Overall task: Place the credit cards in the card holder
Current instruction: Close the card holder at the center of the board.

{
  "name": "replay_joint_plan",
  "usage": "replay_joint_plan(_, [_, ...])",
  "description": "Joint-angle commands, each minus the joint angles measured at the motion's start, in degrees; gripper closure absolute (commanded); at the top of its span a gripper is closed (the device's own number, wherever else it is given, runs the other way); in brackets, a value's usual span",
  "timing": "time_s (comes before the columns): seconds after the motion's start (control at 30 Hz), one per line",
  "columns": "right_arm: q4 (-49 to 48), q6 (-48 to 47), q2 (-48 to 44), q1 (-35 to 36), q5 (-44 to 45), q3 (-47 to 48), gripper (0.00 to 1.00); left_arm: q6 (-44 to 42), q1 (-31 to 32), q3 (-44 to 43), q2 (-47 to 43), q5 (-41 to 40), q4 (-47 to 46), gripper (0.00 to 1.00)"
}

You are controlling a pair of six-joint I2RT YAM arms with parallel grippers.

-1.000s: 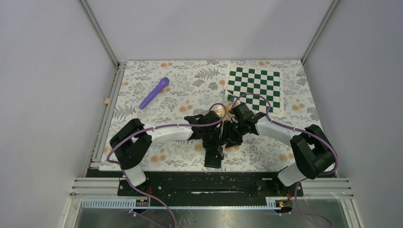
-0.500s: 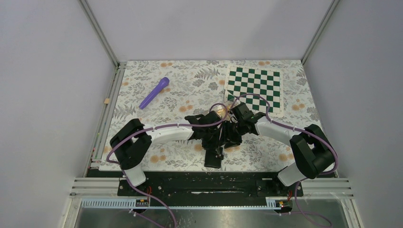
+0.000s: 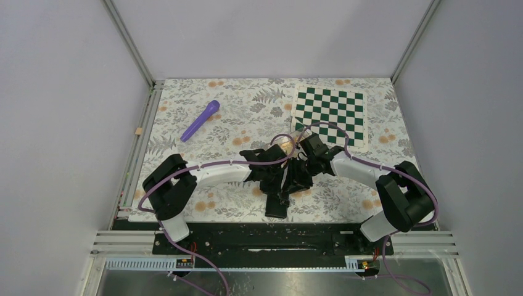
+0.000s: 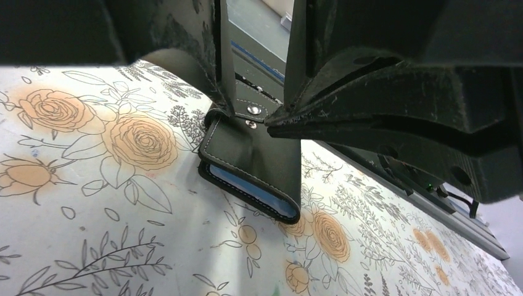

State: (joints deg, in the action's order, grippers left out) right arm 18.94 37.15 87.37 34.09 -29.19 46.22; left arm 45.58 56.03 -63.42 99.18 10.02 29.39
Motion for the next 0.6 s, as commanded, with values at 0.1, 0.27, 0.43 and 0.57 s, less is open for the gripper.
replay_joint_plan(0.1, [-0.42, -1.02, -0.28, 0.97, -2.78, -0.34, 0.67, -1.97, 0.13, -2.06, 0.40, -3.63, -0.53, 1.00])
replay_joint_plan(0.27, [-0.47, -1.30, -0.83, 1.13, -2.99, -1.22, 0.91, -2.08, 0.33, -2.09, 0.95, -3.37, -0.60, 1.00])
replay_joint_plan(0.43, [-0.41, -0.87, -1.70, 1.22, -1.66, -2.50, 0.97, -1.02, 0.36, -2.15, -1.36, -1.80, -1.35, 0.92])
replay_joint_plan(0.57, [0.36, -0.94, -1.78, 1.21, -0.38, -2.18, 0.96, 1.39, 0.25, -0.23, -4.51, 1.20, -5.36, 0.70])
